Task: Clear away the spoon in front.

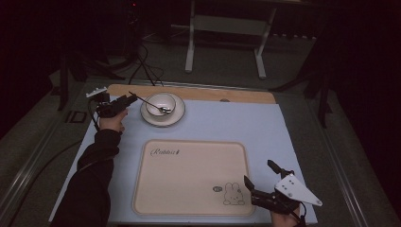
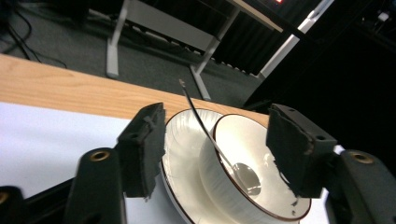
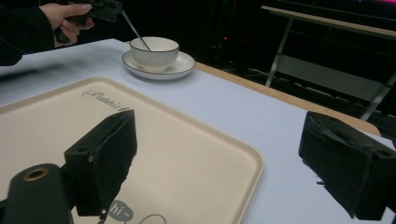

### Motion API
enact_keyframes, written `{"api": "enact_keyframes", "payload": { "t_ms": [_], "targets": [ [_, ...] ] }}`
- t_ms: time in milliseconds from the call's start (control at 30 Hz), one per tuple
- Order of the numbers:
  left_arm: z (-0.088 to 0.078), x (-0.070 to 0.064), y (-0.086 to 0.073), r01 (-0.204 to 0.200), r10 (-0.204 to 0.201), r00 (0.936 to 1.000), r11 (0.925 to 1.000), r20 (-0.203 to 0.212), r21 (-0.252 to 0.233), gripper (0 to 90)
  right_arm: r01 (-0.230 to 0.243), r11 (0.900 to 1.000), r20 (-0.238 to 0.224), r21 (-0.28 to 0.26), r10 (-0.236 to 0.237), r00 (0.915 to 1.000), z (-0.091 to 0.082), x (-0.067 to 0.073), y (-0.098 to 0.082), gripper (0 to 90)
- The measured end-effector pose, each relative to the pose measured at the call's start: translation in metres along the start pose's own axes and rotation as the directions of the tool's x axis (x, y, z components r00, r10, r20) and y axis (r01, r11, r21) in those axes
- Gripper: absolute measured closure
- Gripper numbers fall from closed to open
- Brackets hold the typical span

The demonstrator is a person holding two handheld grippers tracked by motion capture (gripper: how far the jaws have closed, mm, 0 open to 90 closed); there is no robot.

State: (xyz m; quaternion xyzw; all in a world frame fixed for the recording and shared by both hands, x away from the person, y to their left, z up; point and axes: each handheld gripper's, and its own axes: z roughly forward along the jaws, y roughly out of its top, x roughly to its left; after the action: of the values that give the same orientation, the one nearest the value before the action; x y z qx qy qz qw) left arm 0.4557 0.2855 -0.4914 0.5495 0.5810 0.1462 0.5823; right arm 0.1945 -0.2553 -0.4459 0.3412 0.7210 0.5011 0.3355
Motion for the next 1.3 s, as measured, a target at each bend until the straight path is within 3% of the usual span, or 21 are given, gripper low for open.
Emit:
{"api": "enact_keyframes", "payload": {
  "t_ms": [133,433,567,633,1033,1167,1300],
  "targets": [
    [0.006,0.003,-0.001,0.033,-0.033,0.9994,0.9994,-0.007,0.008,42.2,-0.002,1.0,0.001,0.004,0.002,1.0,0.0,0.0,0.0,11.5],
    [0.019,0.006,0.002,0.064,-0.064,0.9973,0.9979,-0.035,-0.003,50.6,-0.01,1.0,-0.006,0.012,0.01,0.9999,0.001,-0.001,-0.001,11.5],
    [0.026,0.007,0.003,0.08,-0.08,0.9936,0.9968,-0.08,0.001,52.7,-0.014,1.0,-0.006,0.013,0.014,0.9999,0.001,-0.002,-0.001,11.5],
    [0.029,0.005,0.002,0.07,-0.07,0.9938,0.9975,-0.086,0.003,53.4,-0.016,1.0,-0.004,0.011,0.016,0.9999,0.001,-0.002,-0.001,11.5],
    [0.033,0.002,0.001,0.096,-0.098,0.9937,0.9949,-0.055,-0.029,79.3,-0.014,1.0,-0.005,0.011,0.015,0.9999,0.0,-0.002,-0.001,11.5],
    [0.032,-0.001,0.002,0.074,-0.075,0.9961,0.9969,-0.045,-0.027,84.9,-0.014,1.0,-0.006,0.009,0.014,0.9999,0.0,-0.002,-0.001,11.5],
    [0.029,-0.007,0.004,0.077,-0.077,0.9969,0.9962,-0.012,-0.041,87.3,-0.011,1.0,-0.003,0.008,0.011,0.9999,0.0,-0.002,-0.001,11.5]
  ]
}}
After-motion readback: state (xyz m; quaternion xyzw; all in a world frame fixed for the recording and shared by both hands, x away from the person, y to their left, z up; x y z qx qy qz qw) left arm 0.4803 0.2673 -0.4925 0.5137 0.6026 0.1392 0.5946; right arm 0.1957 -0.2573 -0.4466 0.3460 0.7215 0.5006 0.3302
